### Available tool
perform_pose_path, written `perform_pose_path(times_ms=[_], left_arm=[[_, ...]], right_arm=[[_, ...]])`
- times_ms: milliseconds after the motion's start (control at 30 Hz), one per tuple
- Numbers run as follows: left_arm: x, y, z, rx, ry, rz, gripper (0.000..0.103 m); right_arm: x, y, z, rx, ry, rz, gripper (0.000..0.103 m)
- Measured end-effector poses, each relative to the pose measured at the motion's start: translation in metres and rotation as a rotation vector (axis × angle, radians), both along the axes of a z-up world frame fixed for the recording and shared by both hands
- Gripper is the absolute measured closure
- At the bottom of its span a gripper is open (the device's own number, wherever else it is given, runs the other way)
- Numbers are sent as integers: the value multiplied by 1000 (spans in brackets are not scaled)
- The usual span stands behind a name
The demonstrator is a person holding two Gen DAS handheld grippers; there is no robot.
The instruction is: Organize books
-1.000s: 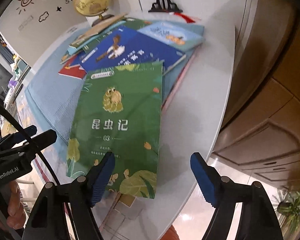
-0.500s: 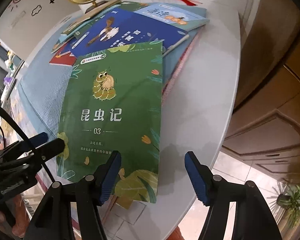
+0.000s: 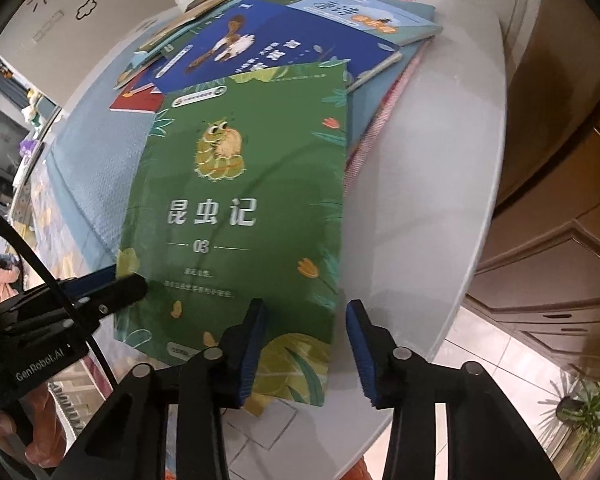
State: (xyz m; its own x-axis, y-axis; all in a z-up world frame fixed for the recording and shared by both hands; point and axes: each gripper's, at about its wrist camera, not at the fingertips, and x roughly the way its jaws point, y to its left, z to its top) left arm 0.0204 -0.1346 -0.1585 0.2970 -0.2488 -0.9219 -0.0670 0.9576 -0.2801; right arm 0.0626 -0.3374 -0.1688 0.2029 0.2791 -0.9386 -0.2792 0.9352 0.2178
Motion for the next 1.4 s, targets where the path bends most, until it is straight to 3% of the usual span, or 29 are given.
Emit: perform_pose_path(times_ms=[133, 267, 367, 533, 700, 800, 900, 1000, 1067, 1167, 1233, 1300, 1400], left_arm=[[-8, 3, 14, -113, -45, -32, 69], [-16, 7, 27, -256, -91, -46, 69], [-12, 12, 21, -294, -89, 2, 69], [-11, 15, 4, -277, -64, 48, 70], [-17, 9, -3, -411, -38, 78, 72], [-19, -2, 1, -365, -40, 66, 73], [-15, -10, -4, -310, -20, 90, 92], [-14, -11, -3, -313, -30, 107, 94], [-11, -7, -1, -419, -23, 123, 94], [-9, 7, 2, -648, -33, 166, 93], [-7, 13, 7, -701, -53, 178, 93], [-3, 19, 7, -763, -49, 188, 93], [1, 21, 9, -737, -50, 175, 93]], right_arm=[[3, 4, -1, -69, -45, 24, 63], [8, -8, -6, -34, -23, 27, 63], [10, -10, -7, -17, -11, 20, 62], [4, -8, -7, -32, -25, 32, 61], [3, -12, -10, 3, -33, 27, 60], [0, -14, -9, 8, -40, 34, 60], [1, -18, -8, 30, -21, 30, 60], [0, -22, 6, 90, -18, 22, 60], [1, -27, 16, 146, -22, 23, 55], [2, -35, 24, 193, -31, 15, 36], [3, -40, 20, 234, -3, 10, 34], [4, -48, 10, 346, 64, -19, 34], [2, -60, 1, 423, 110, -50, 34]])
